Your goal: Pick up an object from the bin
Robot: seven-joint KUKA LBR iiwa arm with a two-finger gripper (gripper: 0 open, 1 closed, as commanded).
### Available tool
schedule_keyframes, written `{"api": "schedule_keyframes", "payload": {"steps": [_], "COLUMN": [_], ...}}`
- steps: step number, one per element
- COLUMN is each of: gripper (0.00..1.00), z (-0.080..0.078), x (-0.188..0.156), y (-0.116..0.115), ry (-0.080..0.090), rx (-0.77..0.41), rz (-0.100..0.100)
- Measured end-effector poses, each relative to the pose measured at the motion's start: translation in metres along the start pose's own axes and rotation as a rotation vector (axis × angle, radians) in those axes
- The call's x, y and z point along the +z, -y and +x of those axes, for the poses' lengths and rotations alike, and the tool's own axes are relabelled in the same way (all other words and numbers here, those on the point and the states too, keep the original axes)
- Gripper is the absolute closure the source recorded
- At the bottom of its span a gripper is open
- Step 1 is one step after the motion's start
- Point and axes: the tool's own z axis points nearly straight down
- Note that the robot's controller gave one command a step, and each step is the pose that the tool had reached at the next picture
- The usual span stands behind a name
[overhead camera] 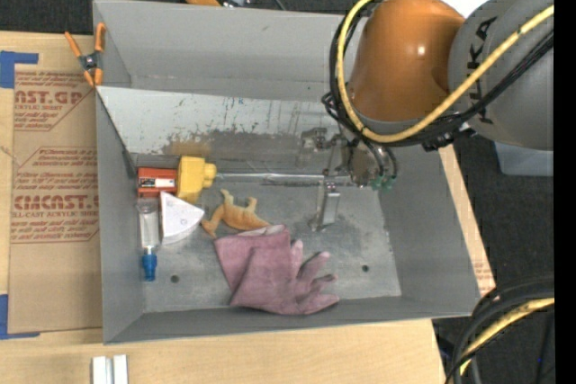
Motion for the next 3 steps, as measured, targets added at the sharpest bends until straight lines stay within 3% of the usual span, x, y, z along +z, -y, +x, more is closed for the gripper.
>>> {"api": "schedule_keyframes", "payload": {"steps": [1,2,3], "gripper": [0.0,0.0,0.0], "z": [-0.001,0.034,0.065], "x": [-0.005,0.121,0.082], "y": [0.0,-0.032,-0.059], "ry": [0.009,0.009,0.016], "rx": [0.0,-0.163,-0.132], "rz": [-0.001,0.0,0.0]}}
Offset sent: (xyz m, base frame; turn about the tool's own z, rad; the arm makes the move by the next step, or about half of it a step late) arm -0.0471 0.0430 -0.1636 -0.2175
